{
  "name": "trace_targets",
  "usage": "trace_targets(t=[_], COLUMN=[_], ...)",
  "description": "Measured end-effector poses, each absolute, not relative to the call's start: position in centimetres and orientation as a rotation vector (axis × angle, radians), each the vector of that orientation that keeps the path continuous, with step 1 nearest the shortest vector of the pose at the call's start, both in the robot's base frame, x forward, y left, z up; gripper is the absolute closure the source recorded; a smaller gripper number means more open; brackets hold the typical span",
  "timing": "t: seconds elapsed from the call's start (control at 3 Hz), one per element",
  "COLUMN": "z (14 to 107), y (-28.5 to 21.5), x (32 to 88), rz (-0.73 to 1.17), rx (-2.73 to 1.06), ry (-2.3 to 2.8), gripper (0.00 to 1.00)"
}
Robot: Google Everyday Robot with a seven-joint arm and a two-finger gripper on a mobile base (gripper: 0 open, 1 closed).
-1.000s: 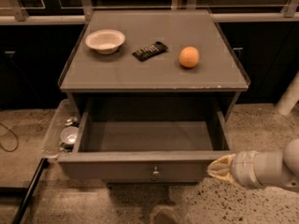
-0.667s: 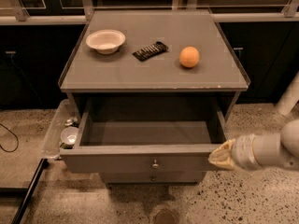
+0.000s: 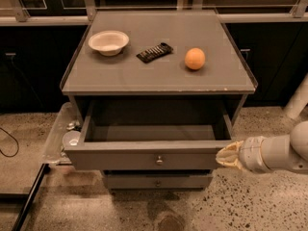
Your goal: Close top drawer
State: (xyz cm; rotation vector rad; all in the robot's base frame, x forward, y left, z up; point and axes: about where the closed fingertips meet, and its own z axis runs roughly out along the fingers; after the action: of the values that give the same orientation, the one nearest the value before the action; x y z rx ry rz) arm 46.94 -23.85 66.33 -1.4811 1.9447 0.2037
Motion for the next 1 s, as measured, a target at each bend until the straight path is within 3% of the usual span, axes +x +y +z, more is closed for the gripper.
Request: trace_targets(t=[1.0], z=[65.3], y=[-22.5], x=[51.3], rz=[0.21], rx=[-1.52], ry=[1.922], gripper=[0.11])
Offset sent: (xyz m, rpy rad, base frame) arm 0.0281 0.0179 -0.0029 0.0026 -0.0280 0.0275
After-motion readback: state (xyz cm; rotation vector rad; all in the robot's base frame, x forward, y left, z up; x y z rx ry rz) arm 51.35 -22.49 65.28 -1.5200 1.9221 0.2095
